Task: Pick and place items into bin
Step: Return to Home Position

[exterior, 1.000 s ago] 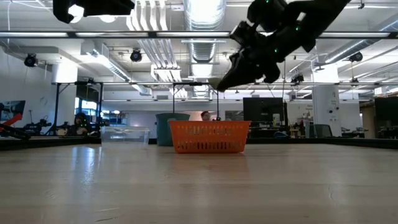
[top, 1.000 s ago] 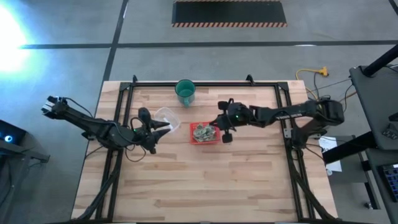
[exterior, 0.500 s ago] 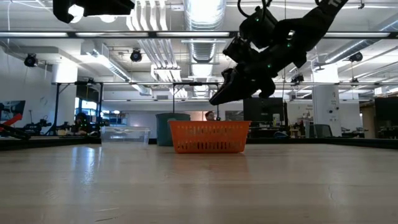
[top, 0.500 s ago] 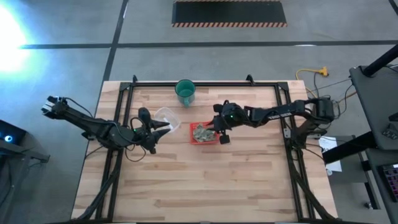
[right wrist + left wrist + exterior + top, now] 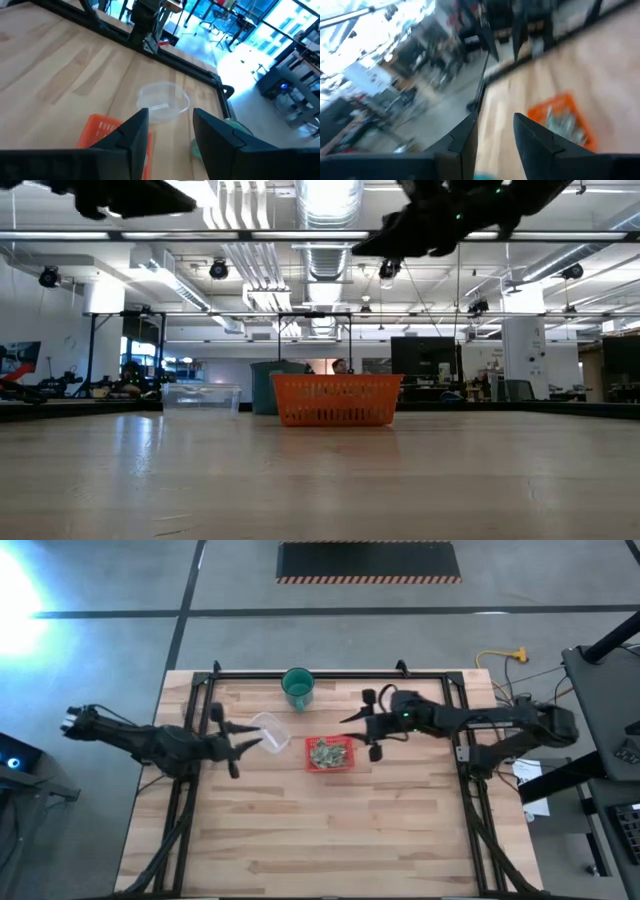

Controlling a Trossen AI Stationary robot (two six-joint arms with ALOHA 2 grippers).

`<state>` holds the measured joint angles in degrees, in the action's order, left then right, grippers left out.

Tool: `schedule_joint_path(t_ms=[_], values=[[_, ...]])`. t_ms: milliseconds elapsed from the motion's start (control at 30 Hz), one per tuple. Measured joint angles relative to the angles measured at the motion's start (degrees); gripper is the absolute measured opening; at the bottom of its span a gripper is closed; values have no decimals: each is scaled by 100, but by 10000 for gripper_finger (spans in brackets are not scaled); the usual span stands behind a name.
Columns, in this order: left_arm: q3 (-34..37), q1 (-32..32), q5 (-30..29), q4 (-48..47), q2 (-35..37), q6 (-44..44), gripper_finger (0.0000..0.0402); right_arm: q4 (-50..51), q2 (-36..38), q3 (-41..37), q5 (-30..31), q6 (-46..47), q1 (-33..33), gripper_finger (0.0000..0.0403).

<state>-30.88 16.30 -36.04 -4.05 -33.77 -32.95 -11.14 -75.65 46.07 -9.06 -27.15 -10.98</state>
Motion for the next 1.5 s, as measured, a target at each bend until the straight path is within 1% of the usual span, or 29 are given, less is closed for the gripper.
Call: schedule_joint_path(t_ms=[67,100,200,267,367,500,633,733,800,933,1067,1167,1300,1400,1500], values=[[316,-167,390,433,491,189,109,253,330,-91,0,-77,0,142],[501,-247,476,672,700,242,109,297,460,-147,0,-79,-2,140],[1113,-428,559,1151,1110,257,109,265,811,-371,-24,89,-7,136],[1424,-486,604,1444,1362,265,109,-6,983,-612,-76,276,-7,133],[1755,-486,693,1362,1864,294,109,-635,1142,-1099,-210,661,-7,129],[1961,-486,783,1281,2439,542,109,-1231,1426,-1713,-146,1157,-22,127],[2040,-486,1066,643,2888,958,109,-1532,1761,-2197,-149,1556,-20,129],[2054,-486,1192,427,3149,1272,109,-1785,1999,-2492,-151,1799,-23,129],[2105,-491,1347,387,3218,1457,109,-2001,2130,-2710,-190,1960,-22,130],[2302,-487,1820,362,3203,1651,109,-2269,2315,-3070,-553,2269,-20,127],[2418,-495,1980,329,3165,1882,109,-2481,2431,-3235,-898,2389,-28,122],[2443,-497,2360,398,3221,1924,109,-2544,2478,-3258,-928,2363,-37,118],[2466,-495,2431,358,3213,1929,109,-2626,2469,-3436,-935,2347,-146,113],[2471,-497,2414,333,3215,1959,109,-3197,2521,-3810,-898,2354,-173,111],[2469,-497,2408,218,3215,2173,109,-4139,2711,-4282,-865,2375,-168,113]])
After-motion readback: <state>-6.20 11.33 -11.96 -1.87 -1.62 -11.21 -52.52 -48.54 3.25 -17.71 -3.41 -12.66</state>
